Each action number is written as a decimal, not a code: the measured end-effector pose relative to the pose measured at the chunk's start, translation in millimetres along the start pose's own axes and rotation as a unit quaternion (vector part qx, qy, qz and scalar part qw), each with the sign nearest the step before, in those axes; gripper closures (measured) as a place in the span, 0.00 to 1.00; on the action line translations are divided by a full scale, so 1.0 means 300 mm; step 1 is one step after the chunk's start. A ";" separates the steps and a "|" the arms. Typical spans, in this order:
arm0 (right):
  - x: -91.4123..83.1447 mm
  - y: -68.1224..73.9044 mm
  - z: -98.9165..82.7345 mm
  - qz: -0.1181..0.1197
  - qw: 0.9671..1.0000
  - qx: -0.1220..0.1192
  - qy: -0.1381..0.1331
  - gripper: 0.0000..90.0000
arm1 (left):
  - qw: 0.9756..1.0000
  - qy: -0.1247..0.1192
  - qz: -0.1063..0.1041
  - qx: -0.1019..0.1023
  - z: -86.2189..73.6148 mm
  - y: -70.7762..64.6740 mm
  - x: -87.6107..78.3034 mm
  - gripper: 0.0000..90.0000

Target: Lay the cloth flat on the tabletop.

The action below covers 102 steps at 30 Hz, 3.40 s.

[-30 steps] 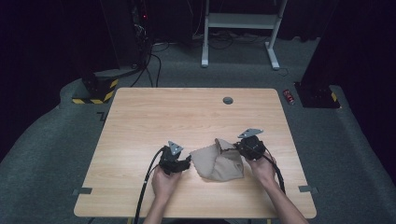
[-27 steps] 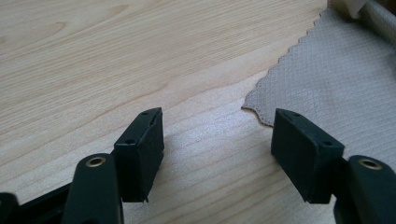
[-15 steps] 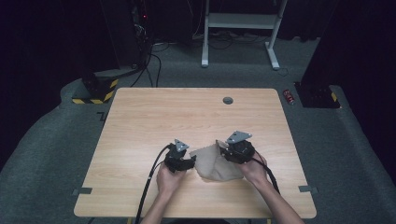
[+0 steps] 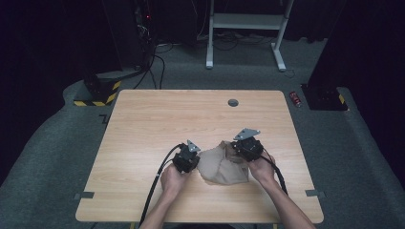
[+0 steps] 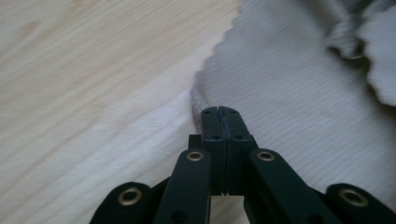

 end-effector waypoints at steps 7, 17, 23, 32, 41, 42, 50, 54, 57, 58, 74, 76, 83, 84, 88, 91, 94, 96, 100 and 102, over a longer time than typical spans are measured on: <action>-0.025 -0.064 -0.018 -0.006 0.999 0.040 -0.016 0.98 | 0.998 -0.037 0.018 -0.040 0.049 0.128 -0.061 0.99; 0.117 -0.133 -0.049 0.016 0.993 0.112 0.022 0.83 | 0.994 -0.058 0.057 -0.074 0.123 0.201 -0.029 0.75; 0.057 -0.099 -0.043 0.012 0.996 0.089 0.000 0.77 | 0.998 -0.050 -0.004 -0.049 0.069 0.075 -0.050 0.60; 0.144 -0.049 -0.068 0.025 0.997 0.067 0.039 0.69 | 0.997 -0.029 -0.044 -0.049 0.005 -0.021 -0.015 0.54; 0.178 -0.087 -0.117 0.023 0.995 0.070 0.068 0.99 | 1.000 -0.018 -0.008 -0.009 -0.011 0.035 -0.005 0.78; 0.178 -0.092 -0.119 0.019 0.995 0.067 0.071 1.00 | 1.000 -0.015 -0.004 -0.009 -0.008 0.043 -0.005 0.80; 0.140 -0.105 -0.110 0.021 0.995 0.087 0.054 0.91 | 0.999 -0.010 0.041 -0.030 0.020 0.150 -0.006 0.73; 0.099 -0.046 -0.069 0.041 0.997 0.066 0.024 0.83 | 0.999 -0.034 -0.016 -0.031 0.008 0.084 -0.033 0.65; 0.099 0.003 -0.045 0.063 0.997 0.052 0.014 0.76 | 0.999 -0.039 -0.031 -0.015 0.004 0.032 -0.032 0.58; 0.104 0.021 -0.038 0.068 0.997 0.046 0.013 0.75 | 0.999 -0.036 -0.033 -0.013 0.002 0.019 -0.028 0.57; 0.151 0.076 -0.067 0.077 0.996 0.018 0.034 0.97 | 1.000 -0.005 -0.025 0.005 0.007 0.062 0.002 0.97; 0.144 0.082 -0.063 0.073 0.997 0.010 0.032 0.98 | 1.000 0.001 -0.029 0.001 0.006 0.067 -0.001 0.99; 0.102 0.081 -0.062 0.071 0.997 0.009 0.014 0.98 | 0.999 -0.011 -0.032 -0.004 -0.017 0.087 -0.043 1.00; 0.098 0.081 -0.066 0.071 0.997 0.009 0.014 0.98 | 0.999 -0.015 -0.035 -0.009 -0.022 0.094 -0.058 0.99; 0.083 0.091 -0.092 0.076 0.997 0.014 0.014 0.98 | 0.999 -0.019 -0.037 -0.018 -0.046 0.112 -0.099 0.99; 0.072 0.098 -0.110 0.082 0.996 0.014 0.016 0.97 | 0.999 -0.007 -0.035 -0.015 -0.075 0.118 -0.116 0.99; 0.058 0.103 -0.109 0.084 0.996 0.016 0.011 0.90 | 0.999 -0.005 -0.030 -0.021 -0.089 0.121 -0.125 0.93; 0.050 0.103 -0.094 0.082 0.996 0.018 0.001 0.86 | 0.999 -0.013 -0.031 -0.029 -0.081 0.122 -0.132 0.87; 0.055 0.092 -0.048 0.074 0.997 0.029 -0.015 0.77 | 0.998 -0.038 -0.023 -0.038 -0.044 0.116 -0.137 0.75; 0.069 0.085 -0.020 0.071 0.997 0.038 -0.021 0.72 | 0.998 -0.043 -0.019 -0.040 -0.024 0.113 -0.124 0.70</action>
Point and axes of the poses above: each handheld gripper's, and its own axes: x roughly forward along the jaws, z roughly out of its top, y roughly to its left, the point moved 7 cm from there along x, roughly forward along the jaws, and after that the axes turned 13 degrees about -x, right-handed, at the moved point
